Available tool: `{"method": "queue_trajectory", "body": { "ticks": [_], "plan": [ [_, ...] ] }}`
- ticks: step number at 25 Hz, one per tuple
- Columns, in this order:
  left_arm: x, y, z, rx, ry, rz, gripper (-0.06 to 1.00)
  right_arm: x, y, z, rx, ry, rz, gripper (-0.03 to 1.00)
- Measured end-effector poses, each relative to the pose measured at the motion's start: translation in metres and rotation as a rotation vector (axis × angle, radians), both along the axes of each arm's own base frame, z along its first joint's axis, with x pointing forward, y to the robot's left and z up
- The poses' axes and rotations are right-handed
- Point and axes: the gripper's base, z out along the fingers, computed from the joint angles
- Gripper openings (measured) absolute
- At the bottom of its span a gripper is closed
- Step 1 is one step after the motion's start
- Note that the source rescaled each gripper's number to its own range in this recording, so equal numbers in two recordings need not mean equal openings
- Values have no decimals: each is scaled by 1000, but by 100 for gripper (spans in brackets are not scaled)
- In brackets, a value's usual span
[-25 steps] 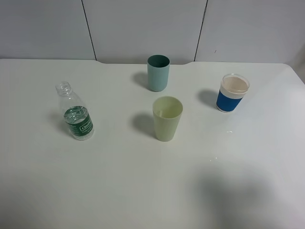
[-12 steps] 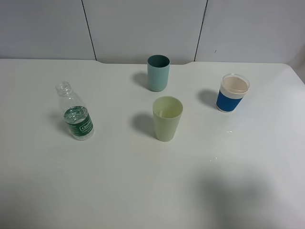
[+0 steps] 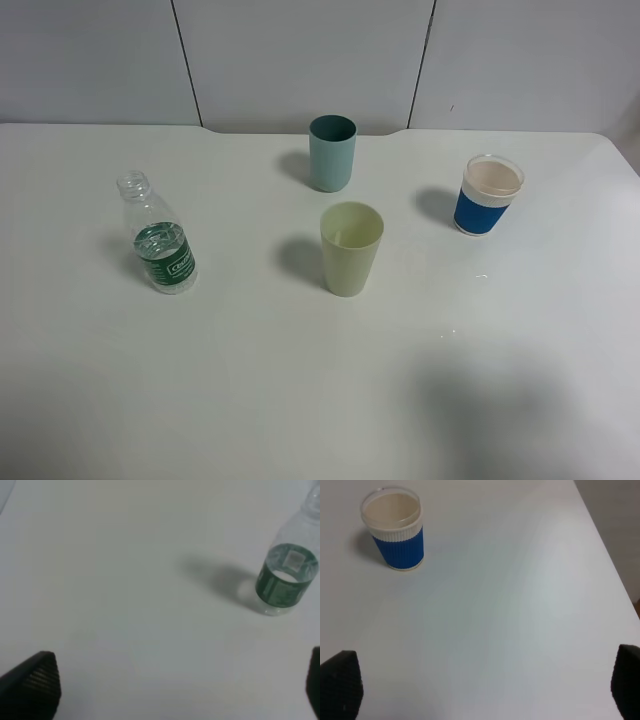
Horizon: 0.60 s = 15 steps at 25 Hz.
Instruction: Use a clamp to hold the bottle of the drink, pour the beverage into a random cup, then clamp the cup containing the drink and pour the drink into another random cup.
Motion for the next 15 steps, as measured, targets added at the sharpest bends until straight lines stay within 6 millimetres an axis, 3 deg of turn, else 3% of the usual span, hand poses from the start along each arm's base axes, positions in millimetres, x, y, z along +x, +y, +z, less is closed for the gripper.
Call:
{"method": "queue_trajectory", "body": {
  "ticks": [10, 15],
  "plan": [
    [0, 0, 0, 0, 0, 0, 100, 0, 0, 0, 2, 0, 21, 100],
    [0, 0, 0, 0, 0, 0, 100, 26, 1, 3, 30, 138, 35, 100]
  ]
}}
